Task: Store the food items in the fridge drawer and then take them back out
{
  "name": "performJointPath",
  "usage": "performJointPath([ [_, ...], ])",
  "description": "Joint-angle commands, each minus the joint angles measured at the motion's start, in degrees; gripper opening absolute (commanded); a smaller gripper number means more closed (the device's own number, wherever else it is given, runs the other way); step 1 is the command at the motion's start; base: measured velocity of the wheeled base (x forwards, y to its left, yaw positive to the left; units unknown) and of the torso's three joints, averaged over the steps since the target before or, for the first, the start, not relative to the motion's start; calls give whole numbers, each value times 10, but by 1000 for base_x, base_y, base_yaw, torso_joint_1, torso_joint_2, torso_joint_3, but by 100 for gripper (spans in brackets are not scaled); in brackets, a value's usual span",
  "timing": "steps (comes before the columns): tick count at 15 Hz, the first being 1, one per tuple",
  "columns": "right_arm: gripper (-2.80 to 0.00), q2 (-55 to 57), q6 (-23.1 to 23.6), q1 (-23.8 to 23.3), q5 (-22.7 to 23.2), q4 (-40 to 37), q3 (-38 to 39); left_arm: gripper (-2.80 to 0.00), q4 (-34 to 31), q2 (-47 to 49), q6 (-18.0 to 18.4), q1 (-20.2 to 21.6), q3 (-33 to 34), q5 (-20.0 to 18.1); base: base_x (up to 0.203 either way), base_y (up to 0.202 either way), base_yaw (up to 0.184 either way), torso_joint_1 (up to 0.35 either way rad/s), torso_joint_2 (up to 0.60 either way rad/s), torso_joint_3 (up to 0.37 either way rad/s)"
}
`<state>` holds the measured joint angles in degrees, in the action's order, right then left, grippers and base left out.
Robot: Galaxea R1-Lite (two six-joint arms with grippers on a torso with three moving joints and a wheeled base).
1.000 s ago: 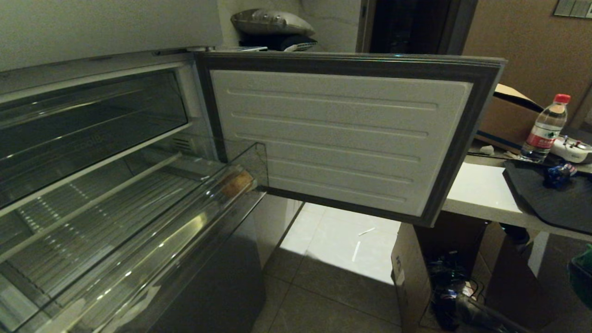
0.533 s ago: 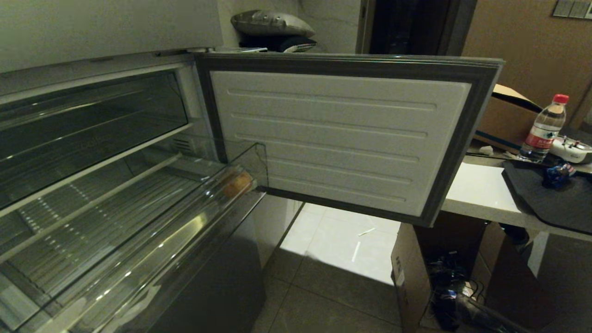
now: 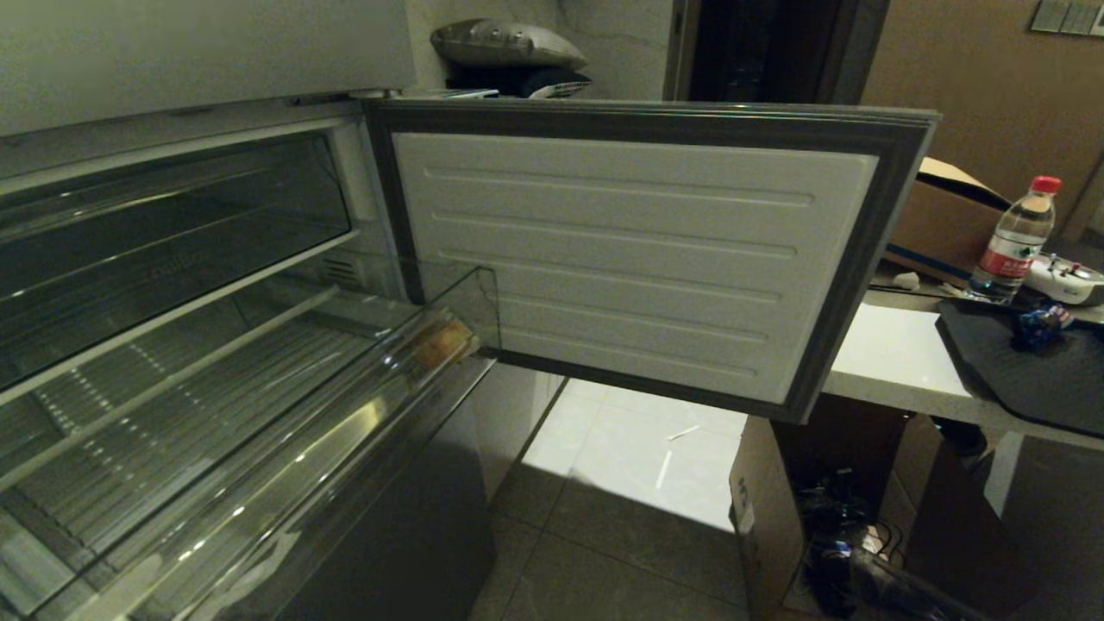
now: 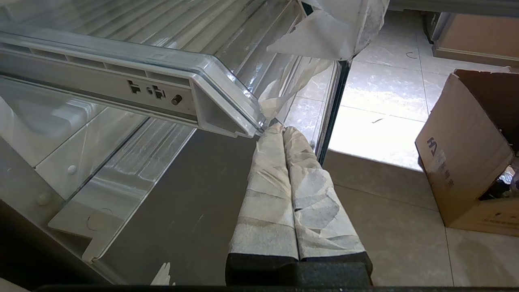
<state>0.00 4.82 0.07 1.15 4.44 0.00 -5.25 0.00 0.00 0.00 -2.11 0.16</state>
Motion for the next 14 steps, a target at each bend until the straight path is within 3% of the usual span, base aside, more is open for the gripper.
performJointPath([
  [1, -280, -1, -1, 0, -4, 0, 18, -280, 0, 0, 0, 0, 0, 0, 0, 0, 0, 0, 0, 0],
  [7, -280, -1, -54, 0, -18, 4, 18, -280, 0, 0, 0, 0, 0, 0, -1, 0, 16, 0, 0, 0],
  [14, -280, -1, -59, 0, -19, 4, 18, -280, 0, 0, 0, 0, 0, 0, 0, -8, 171, 4, 2, 6],
])
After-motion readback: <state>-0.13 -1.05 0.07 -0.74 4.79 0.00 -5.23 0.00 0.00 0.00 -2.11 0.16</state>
